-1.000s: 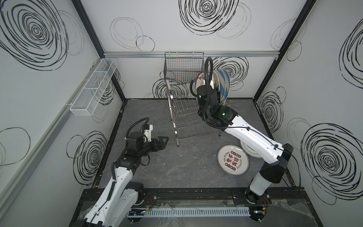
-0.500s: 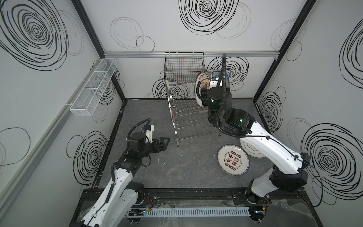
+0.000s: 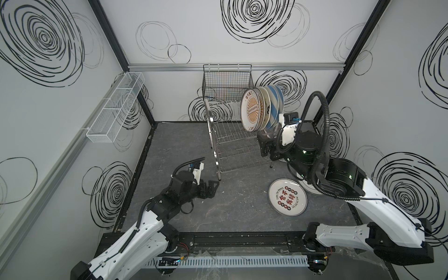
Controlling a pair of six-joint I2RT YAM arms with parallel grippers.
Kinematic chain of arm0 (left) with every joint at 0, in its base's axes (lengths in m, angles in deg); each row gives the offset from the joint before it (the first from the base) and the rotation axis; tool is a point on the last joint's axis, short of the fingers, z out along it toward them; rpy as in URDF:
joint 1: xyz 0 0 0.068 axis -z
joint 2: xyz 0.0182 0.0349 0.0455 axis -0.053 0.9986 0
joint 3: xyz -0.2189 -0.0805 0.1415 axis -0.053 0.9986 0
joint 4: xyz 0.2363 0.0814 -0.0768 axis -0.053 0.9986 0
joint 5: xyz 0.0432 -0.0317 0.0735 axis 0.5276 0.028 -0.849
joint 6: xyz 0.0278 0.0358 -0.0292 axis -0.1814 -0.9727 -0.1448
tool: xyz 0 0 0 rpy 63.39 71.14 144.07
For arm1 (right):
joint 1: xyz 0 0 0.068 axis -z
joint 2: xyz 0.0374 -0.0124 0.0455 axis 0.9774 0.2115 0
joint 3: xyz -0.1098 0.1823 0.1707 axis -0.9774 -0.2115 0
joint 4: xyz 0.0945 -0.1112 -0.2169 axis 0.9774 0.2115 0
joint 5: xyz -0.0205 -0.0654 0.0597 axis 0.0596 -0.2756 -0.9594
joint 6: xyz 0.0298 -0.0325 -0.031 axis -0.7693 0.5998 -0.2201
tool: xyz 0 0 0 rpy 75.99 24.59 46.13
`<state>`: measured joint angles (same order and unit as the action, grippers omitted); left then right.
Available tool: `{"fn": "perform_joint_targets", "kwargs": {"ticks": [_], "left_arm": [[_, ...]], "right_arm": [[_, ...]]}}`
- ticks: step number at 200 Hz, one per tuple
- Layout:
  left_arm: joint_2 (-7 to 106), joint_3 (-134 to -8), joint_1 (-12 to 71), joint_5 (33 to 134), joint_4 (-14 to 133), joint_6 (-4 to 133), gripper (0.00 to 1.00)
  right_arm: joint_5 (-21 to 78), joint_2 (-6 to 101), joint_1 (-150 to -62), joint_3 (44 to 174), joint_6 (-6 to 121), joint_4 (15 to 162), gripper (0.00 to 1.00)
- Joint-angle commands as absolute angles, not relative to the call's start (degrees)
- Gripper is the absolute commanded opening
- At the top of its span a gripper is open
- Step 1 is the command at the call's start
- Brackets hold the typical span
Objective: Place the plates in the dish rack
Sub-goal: 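Open the right gripper and move it down to the red-lettered plate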
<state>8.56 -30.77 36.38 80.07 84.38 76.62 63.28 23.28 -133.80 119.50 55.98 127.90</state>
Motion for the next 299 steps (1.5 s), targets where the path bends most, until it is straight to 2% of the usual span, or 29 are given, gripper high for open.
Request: {"fn": "perform_joint_targets", "kwargs": {"ticks": [1, 48, 83, 167, 237, 299], "left_arm": [[7.09, -32.99, 40.14, 72.92, 87.81, 80.62, 0.96], [4.16, -26.17, 44.96, 73.70, 85.91, 91.19, 0.96], [5.15, -25.44, 49.17, 67.78, 86.24, 93.95, 0.96], [9.71, -22.12, 58.51, 64.52, 77.48, 98.73, 0.96], [13.79, -23.05, 59.29, 63.72, 74.40, 96.33, 0.96], [14.16, -23.08, 59.37, 64.65, 73.71, 95.88, 0.96]], "right_arm": [[56.36, 21.13, -134.60, 111.34, 46.77, 136.01, 1.00], [58.09, 11.57, -135.18, 91.15, 30.00, 136.88, 1.00], [56.73, 8.22, -134.60, 78.61, 23.33, 131.50, 1.00], [48.56, 9.28, -125.81, 64.84, 25.18, 121.64, 1.00], [43.06, 13.98, -123.32, 59.22, 27.34, 113.18, 1.00], [42.17, 20.45, -123.07, 58.73, 28.05, 109.82, 1.00]]}}
